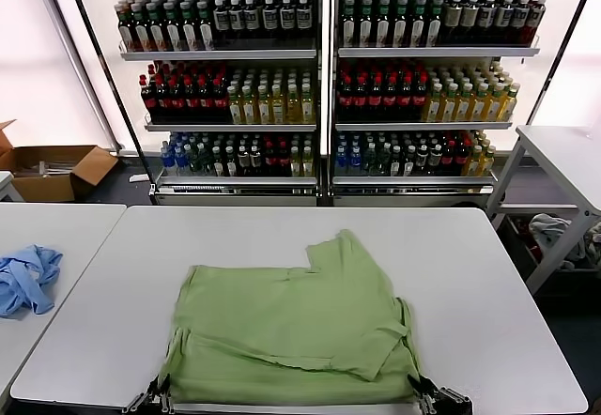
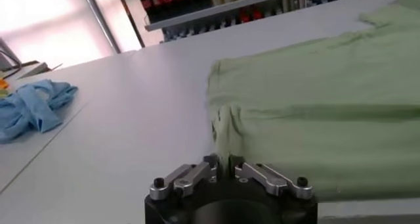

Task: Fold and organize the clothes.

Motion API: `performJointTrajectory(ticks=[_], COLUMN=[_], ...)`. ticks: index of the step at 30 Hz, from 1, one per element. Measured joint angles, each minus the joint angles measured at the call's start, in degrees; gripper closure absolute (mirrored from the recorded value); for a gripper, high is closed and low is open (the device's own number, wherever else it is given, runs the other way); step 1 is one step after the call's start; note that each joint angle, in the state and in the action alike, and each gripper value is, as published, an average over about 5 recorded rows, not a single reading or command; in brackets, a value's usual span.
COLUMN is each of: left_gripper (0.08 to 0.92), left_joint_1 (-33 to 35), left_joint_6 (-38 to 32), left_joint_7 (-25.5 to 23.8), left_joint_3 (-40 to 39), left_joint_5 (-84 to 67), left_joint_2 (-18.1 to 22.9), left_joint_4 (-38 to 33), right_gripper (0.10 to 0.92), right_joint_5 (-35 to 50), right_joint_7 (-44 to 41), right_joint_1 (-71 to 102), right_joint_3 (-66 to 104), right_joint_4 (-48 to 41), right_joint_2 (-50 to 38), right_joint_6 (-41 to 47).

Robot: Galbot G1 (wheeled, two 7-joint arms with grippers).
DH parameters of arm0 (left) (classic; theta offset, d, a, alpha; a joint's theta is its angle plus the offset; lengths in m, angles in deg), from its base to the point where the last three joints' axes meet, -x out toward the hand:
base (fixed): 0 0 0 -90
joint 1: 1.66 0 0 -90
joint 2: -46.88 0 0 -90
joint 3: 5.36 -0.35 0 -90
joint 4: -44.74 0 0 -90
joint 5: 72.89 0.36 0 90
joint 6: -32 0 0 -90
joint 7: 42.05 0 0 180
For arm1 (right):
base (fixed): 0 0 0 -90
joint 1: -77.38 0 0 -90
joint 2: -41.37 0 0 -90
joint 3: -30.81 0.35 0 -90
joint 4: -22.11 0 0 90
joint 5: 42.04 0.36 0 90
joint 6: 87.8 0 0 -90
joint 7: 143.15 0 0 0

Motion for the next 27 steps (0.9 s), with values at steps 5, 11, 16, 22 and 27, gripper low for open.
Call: performJointTrajectory(ticks=[5,11,16,22,27], left_gripper=[0.746,0.603,0.456,0.283,0.187], left_joint_1=[-0.4,0.4,1.6,-1.0,-6.8], left_joint_6=[-1.2,-1.2,-0.3,1.0,1.7], left_joint_7=[0.3,1.6,2.9,2.7,-0.5], left_joint_3=[0.2,1.5,4.0,6.6,6.7], left_joint_5=[0.4,1.3,1.4,-0.1,-2.6], left_joint_2=[0.0,-0.1,-0.1,0.5,0.9], left_joint_4=[0.4,-0.4,-3.2,-7.3,-7.3], right_gripper=[0.585,0.412,0.267,0.204,0.203], right_joint_5=[0.0,0.8,2.2,4.9,7.6], right_joint_7=[0.7,2.3,4.4,5.5,3.8], right_joint_1=[1.0,2.5,4.1,2.6,-4.1], right_joint_3=[-0.4,0.4,2.9,7.3,8.5], right_joint_4=[0.9,2.3,4.8,7.1,5.1], right_joint_2=[0.7,1.6,1.7,1.8,0.7], right_joint_6=[-0.1,0.2,0.6,0.8,0.6])
